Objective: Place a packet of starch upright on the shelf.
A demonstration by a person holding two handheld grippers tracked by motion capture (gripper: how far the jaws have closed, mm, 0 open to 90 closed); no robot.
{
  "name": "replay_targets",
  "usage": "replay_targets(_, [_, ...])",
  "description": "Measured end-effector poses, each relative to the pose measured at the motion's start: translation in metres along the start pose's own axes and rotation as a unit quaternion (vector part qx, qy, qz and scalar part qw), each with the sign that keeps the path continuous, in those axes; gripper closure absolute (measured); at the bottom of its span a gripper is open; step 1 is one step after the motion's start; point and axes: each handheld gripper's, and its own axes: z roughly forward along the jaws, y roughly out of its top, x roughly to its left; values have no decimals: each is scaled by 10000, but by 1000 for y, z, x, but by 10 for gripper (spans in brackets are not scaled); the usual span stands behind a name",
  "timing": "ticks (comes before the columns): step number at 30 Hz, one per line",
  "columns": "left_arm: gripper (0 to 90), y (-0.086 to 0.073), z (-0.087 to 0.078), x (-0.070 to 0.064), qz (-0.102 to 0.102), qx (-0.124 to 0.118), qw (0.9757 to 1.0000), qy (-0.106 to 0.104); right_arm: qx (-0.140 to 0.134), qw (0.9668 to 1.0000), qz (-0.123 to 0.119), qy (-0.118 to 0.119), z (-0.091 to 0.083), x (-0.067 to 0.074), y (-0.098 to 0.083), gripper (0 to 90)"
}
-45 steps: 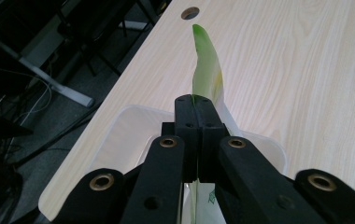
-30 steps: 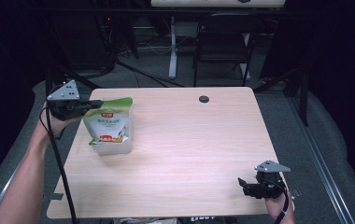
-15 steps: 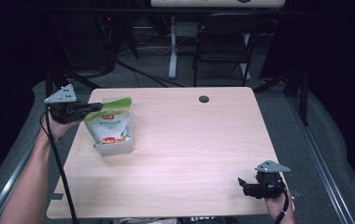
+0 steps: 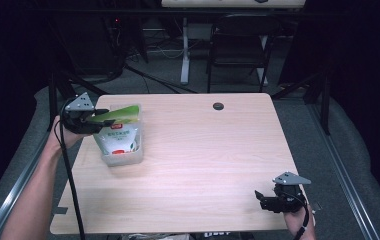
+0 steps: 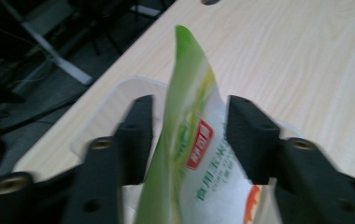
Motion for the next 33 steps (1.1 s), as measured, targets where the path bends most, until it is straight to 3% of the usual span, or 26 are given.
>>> replay_targets(1, [427, 6, -3, -2, 37, -62, 9999, 100, -4, 10000, 6, 2, 0, 0, 0, 145])
replay_targets(4, [395, 14, -6, -5, 106, -81, 9999, 101, 9, 10000, 10, -1, 0, 0, 0, 145])
replay_targets(11, [275, 41, -6, -29, 407, 28, 9988, -267, -14, 10000, 5, 27, 1, 0, 0, 145])
replay_targets(16, [227, 46, -4, -39, 429, 49, 9984, -371, -16, 10000, -5, 19, 0, 0, 0, 145])
replay_targets(22, [188, 48, -6, -54, 340, 55, 9985, -427, -12, 10000, -23, 6, -1, 0, 0, 145])
replay_targets(33, [144, 36, -14, -85, 16, 180, 9996, -232, -33, 10000, -11, 24, -1, 1, 0, 145])
